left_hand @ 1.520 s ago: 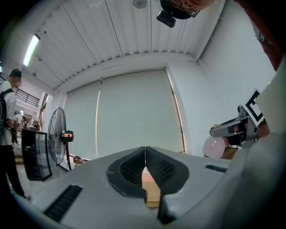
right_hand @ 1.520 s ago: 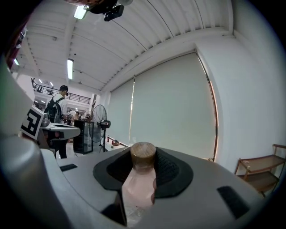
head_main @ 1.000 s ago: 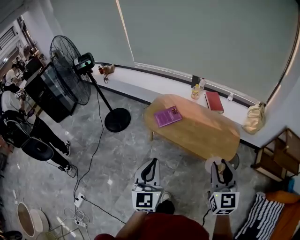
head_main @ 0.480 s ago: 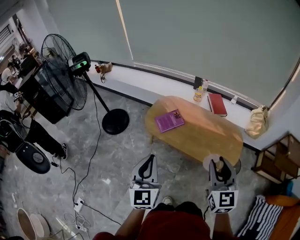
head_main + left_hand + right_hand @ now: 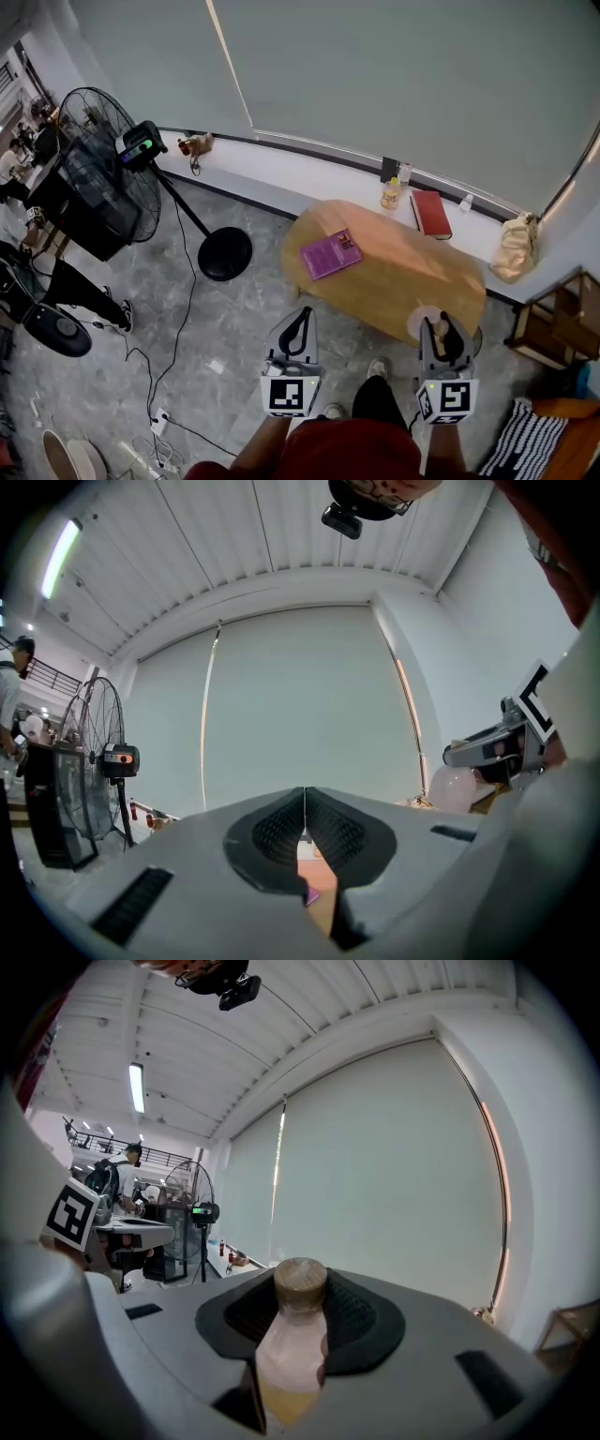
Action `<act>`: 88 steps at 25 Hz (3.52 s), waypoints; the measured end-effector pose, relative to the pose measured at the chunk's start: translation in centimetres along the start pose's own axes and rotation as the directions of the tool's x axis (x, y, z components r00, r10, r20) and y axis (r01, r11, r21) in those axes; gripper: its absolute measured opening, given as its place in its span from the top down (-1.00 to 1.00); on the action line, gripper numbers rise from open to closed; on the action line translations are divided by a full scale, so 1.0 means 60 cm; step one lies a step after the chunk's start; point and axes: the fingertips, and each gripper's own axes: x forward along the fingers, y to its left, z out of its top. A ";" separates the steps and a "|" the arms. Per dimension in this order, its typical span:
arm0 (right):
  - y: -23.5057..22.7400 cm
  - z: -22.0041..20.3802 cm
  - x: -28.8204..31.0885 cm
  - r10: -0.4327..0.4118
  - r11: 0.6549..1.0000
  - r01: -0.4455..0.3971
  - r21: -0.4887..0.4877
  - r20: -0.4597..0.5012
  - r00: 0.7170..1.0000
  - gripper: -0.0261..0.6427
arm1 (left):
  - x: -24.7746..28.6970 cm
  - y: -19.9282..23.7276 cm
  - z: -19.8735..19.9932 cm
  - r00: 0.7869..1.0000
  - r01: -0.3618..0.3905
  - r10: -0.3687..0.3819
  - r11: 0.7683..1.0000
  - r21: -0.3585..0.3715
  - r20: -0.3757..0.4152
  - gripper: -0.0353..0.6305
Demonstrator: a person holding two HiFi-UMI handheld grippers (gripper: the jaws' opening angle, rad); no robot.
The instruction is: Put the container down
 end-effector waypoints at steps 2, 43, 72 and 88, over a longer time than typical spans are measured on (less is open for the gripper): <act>-0.030 0.005 0.023 -0.002 1.000 0.002 0.009 0.005 1.000 0.52 | 0.034 -0.012 0.006 1.000 -0.002 0.002 1.000 -0.007 -0.015 0.87; -0.237 -0.057 0.398 0.178 0.984 -0.176 0.035 -0.063 0.982 0.53 | 0.426 -0.044 -0.050 0.995 -0.088 0.087 0.996 -0.011 -0.058 0.87; -0.063 -0.427 0.634 0.307 0.943 -0.330 0.047 -0.505 0.807 0.53 | 0.519 0.101 -0.310 0.949 -0.119 0.077 0.985 -0.122 -0.306 0.87; -0.025 -0.689 0.697 0.257 0.954 -0.289 0.081 -0.714 0.651 0.53 | 0.522 0.130 -0.451 0.899 -0.109 0.010 0.974 -0.201 -0.438 0.87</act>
